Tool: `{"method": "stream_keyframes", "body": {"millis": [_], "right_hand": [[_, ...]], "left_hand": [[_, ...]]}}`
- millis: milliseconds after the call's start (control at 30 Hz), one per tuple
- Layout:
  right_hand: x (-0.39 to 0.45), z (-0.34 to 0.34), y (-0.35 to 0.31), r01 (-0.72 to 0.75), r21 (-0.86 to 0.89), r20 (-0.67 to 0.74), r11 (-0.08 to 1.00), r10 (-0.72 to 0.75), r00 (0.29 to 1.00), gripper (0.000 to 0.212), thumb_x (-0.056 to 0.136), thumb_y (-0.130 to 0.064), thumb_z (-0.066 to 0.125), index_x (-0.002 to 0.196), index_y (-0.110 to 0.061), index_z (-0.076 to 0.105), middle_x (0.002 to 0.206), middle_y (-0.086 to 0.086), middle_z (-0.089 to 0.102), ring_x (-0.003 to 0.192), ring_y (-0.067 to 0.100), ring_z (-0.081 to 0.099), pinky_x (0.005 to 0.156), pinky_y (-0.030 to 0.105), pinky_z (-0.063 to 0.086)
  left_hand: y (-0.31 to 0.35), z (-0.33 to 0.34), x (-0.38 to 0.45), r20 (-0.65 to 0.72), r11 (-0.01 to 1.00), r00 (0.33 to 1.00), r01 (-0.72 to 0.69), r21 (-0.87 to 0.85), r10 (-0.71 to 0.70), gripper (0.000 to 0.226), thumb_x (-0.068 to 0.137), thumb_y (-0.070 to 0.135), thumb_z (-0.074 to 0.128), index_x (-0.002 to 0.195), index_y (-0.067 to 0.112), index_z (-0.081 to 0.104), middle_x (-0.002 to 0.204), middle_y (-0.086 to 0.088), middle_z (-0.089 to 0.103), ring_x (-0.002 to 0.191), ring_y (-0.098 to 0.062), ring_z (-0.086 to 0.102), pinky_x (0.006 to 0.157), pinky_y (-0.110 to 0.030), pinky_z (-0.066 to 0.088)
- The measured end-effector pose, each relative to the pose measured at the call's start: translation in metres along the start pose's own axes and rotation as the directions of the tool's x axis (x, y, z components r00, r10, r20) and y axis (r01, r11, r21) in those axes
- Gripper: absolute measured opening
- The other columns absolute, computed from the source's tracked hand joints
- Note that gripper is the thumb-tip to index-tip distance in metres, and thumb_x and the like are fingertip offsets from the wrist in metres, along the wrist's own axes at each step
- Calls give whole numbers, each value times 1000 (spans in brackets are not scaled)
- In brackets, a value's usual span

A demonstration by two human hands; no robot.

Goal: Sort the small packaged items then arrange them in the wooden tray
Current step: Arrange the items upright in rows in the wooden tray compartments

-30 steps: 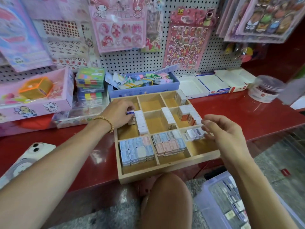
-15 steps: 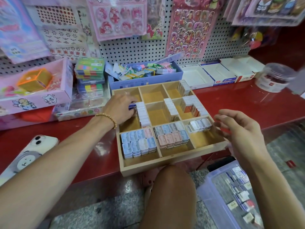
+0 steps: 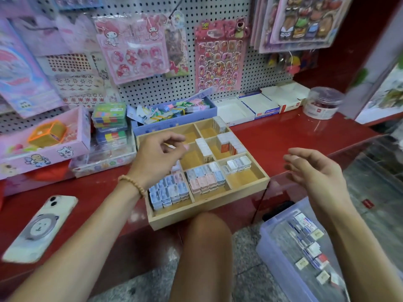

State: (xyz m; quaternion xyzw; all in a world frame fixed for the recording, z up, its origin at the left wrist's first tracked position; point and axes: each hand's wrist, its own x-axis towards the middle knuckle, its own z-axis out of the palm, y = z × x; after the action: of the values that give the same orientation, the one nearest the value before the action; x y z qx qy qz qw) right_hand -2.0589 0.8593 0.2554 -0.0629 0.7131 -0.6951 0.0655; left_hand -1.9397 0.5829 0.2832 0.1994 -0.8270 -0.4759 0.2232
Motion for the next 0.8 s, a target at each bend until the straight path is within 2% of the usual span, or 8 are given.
{"method": "stream_keyframes", "body": {"millis": [100,167,267,367,433,600,700,800], "right_hand": [[-11,-25,-4,1,17,-15,1000,-1,1000,10,94,-14,66,101,-18,72,98,16,72,80,15,67,69,25,56],[-19,-47,-4,17,28,-28,999,-16,999,10,95,-12,65,101,-17,71,95,14,70,79,14,66,65,20,55],[-30,-86,7,45,-11,-79,999,-46,996,11,94,-13,65,98,-20,72,100,9,73,91,18,66,80,27,52],[-40,-127,22,28,4,-117,1000,-27,993,12,95,-12,65,96,-21,73,101,8,73,93,19,65,85,34,51],[-47,-153,35,7,8,-152,1000,-6,988,12,95,-10,64,99,-18,72,100,10,73,89,16,65,83,33,52],[-62,-210,85,-46,5,-258,999,46,965,16,97,-7,61,97,-21,69,93,2,71,84,14,63,79,29,52],[-68,-232,129,-107,-44,-308,993,88,947,13,97,-5,59,102,-14,67,90,1,68,76,8,60,68,18,50],[-75,-244,175,-179,-128,-342,976,126,931,13,98,-6,57,107,-10,65,86,-4,64,76,7,59,63,11,47]], "left_hand": [[21,27,-28,85,993,996,34,-114,-24,7,87,14,69,91,20,70,81,2,71,76,-20,71,64,-29,58],[30,49,-44,128,982,991,63,-178,-40,9,87,11,69,89,20,71,77,0,72,73,-18,69,62,-26,56],[41,90,-67,179,972,983,85,-219,-46,11,88,9,68,88,19,73,81,-6,71,75,-13,65,69,-36,57],[45,134,-86,214,978,977,69,-196,-26,16,89,10,66,86,25,72,82,16,70,79,-3,64,81,-40,58],[44,162,-98,249,984,968,87,-159,-45,15,89,17,67,87,30,73,81,21,69,85,-4,65,86,-41,57],[34,232,-126,359,987,928,135,-89,-95,11,91,20,66,93,27,73,86,13,71,87,-7,67,85,-40,57],[21,272,-138,441,988,890,151,-45,-116,12,90,14,65,91,24,73,88,2,72,85,-12,65,82,-42,57],[4,306,-144,505,985,849,171,20,-158,12,90,13,66,91,25,70,87,4,70,83,-11,63,78,-33,53]]}}
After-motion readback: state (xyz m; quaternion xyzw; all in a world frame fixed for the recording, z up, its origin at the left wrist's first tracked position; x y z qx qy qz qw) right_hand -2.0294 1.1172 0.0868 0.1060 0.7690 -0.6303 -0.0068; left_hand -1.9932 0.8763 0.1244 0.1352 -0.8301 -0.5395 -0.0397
